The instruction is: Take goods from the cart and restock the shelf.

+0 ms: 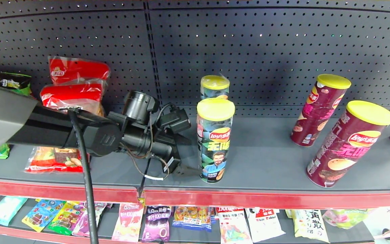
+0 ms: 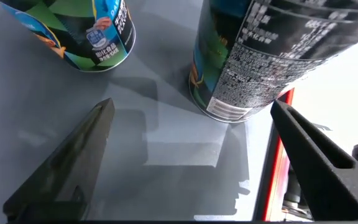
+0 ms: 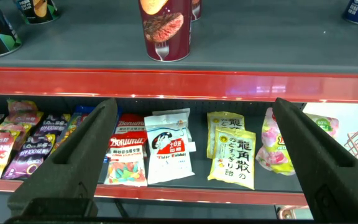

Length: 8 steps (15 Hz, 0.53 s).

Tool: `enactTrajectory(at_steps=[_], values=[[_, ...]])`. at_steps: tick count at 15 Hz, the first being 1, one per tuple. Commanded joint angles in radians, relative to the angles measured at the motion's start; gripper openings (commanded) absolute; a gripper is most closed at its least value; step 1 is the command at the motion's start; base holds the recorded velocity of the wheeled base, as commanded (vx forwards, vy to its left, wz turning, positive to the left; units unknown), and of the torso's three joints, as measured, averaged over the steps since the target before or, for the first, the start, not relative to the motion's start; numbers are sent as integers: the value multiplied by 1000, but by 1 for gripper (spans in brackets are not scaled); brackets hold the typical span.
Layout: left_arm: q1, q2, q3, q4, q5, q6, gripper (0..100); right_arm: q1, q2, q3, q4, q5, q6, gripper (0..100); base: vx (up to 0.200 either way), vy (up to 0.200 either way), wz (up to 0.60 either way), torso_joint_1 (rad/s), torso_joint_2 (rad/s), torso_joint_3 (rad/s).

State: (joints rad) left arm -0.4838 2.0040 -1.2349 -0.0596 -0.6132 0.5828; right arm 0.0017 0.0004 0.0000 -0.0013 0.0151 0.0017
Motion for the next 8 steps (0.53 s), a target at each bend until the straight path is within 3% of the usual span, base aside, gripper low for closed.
enactTrajectory(at_steps=[1,8], values=[[2,4,2,-8,1,0,100,0,0,0,0,0,0,100,0,0,0,0,0,0],[14,4,2,-9,1,3,100,0,0,0,0,0,0,100,0,0,0,0,0,0]])
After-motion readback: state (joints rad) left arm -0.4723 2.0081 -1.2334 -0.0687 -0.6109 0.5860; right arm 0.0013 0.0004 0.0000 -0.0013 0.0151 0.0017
